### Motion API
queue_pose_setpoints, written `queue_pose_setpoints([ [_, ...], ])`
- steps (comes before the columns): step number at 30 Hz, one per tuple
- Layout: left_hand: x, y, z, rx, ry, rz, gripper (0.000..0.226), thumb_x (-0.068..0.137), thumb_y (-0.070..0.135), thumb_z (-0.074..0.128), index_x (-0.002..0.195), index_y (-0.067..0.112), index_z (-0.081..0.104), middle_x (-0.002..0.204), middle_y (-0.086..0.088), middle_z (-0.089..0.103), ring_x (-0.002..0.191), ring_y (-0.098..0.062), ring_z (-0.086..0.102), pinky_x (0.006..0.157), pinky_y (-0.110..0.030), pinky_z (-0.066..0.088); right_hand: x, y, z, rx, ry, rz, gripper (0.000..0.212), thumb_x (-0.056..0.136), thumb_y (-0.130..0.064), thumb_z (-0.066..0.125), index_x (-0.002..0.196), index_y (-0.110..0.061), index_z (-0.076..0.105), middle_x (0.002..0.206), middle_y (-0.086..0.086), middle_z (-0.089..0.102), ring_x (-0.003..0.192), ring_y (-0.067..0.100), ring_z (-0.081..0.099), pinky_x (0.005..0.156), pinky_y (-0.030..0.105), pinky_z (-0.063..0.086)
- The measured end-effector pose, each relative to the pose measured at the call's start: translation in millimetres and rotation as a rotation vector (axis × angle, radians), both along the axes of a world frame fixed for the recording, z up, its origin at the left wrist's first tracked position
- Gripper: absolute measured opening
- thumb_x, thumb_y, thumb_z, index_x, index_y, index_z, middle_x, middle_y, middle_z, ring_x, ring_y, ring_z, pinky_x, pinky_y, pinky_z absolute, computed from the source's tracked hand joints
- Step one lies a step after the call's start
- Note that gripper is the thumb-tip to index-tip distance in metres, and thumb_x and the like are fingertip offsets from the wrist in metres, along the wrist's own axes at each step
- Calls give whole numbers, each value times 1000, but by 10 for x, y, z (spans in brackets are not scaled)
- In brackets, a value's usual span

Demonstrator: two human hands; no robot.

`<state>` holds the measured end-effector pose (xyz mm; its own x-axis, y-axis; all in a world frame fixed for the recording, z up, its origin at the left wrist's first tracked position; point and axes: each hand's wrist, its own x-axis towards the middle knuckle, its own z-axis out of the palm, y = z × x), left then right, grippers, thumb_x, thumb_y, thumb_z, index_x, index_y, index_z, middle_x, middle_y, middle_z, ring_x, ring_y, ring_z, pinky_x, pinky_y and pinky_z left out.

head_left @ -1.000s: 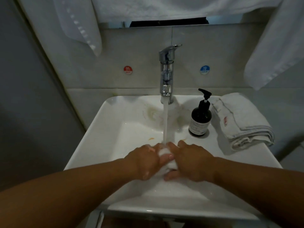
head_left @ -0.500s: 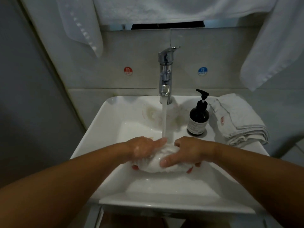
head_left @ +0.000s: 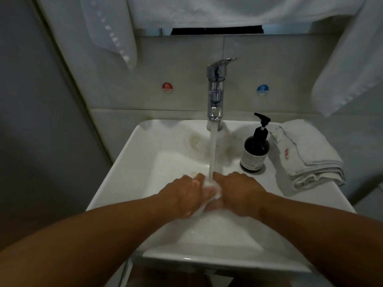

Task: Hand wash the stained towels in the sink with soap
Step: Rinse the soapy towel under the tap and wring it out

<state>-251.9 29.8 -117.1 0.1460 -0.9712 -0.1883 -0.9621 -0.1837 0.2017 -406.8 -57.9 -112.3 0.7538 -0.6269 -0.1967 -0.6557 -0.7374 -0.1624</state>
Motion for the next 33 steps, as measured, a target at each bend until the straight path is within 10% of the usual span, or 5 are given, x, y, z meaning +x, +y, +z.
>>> queue_pose_setpoints([
  [9, 165, -55, 153, 176, 229, 212, 87, 91, 81, 25, 125, 14, 67, 120, -12, 70, 100, -26, 68, 93, -33, 53, -124, -25, 27, 442, -194, -116, 80, 62, -86, 68, 125, -39, 52, 108, -14, 65, 97, 9, 63, 78, 26, 52],
  [14, 129, 143, 126, 80, 232, 4, 89, 86, 85, 26, 157, 33, 21, 153, -8, 43, 131, -30, 51, 109, -41, 41, -218, 157, 46, 122, -23, 91, 108, 74, -82, 62, 155, -46, 0, 160, 2, 22, 139, 28, 37, 111, 45, 41],
  [17, 51, 170, 2, 128, 157, -30, 87, 90, 80, 35, 159, 38, 5, 151, -10, 37, 128, -32, 53, 108, -43, 43, -170, 165, -88, 124, 36, 101, 125, 64, -83, 69, 153, -46, -11, 158, 3, 19, 136, 30, 38, 111, 45, 41],
  [24, 43, -95, -46, 44, -113, -56, 37, 105, 44, 41, 127, 14, 46, 109, -9, 57, 94, -31, 61, 79, -39, 51, 77, -163, -170, 57, -40, 43, 110, 58, -92, 63, 141, -27, 30, 114, 1, 62, 91, 18, 61, 82, 39, 56],
  [33, 94, -228, -5, 63, 46, 152, 74, 83, 86, 26, 88, 20, 61, 94, -2, 68, 78, -17, 61, 73, -33, 49, 129, -199, -17, 36, -53, 84, 54, 75, -79, 64, 99, -31, 67, 96, -7, 65, 84, 17, 63, 77, 32, 55],
])
